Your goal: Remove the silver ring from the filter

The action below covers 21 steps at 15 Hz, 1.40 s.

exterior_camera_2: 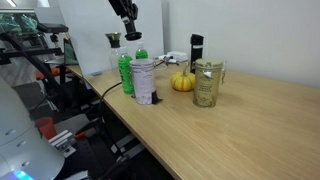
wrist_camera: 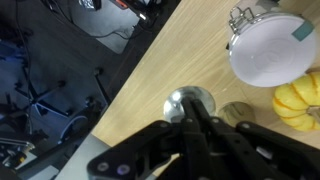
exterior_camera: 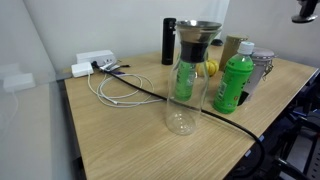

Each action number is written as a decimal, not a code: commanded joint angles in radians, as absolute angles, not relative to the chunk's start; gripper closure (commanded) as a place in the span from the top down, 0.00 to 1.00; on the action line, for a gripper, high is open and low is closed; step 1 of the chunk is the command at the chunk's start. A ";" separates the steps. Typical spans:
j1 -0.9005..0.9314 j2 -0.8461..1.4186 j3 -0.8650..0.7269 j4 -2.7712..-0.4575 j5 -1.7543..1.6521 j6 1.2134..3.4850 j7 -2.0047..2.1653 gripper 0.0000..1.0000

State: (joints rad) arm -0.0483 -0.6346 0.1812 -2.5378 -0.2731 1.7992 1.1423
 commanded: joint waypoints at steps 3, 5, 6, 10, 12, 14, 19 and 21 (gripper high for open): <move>-0.115 -0.689 0.144 -2.684 -0.211 1.811 1.344 0.01; -0.120 -0.688 0.132 -2.734 -0.193 1.815 1.389 0.01; -0.122 -0.683 0.128 -2.752 -0.187 1.818 1.401 0.01; -0.115 -0.665 0.127 -2.763 -0.190 1.799 1.403 0.06; -0.116 -0.665 0.125 -2.763 -0.187 1.800 1.404 0.06; -0.116 -0.665 0.125 -2.763 -0.187 1.800 1.404 0.06; -0.145 -0.602 0.102 -2.750 -0.161 1.863 1.460 0.01; -0.165 -0.549 0.088 -2.747 -0.174 1.923 1.494 0.01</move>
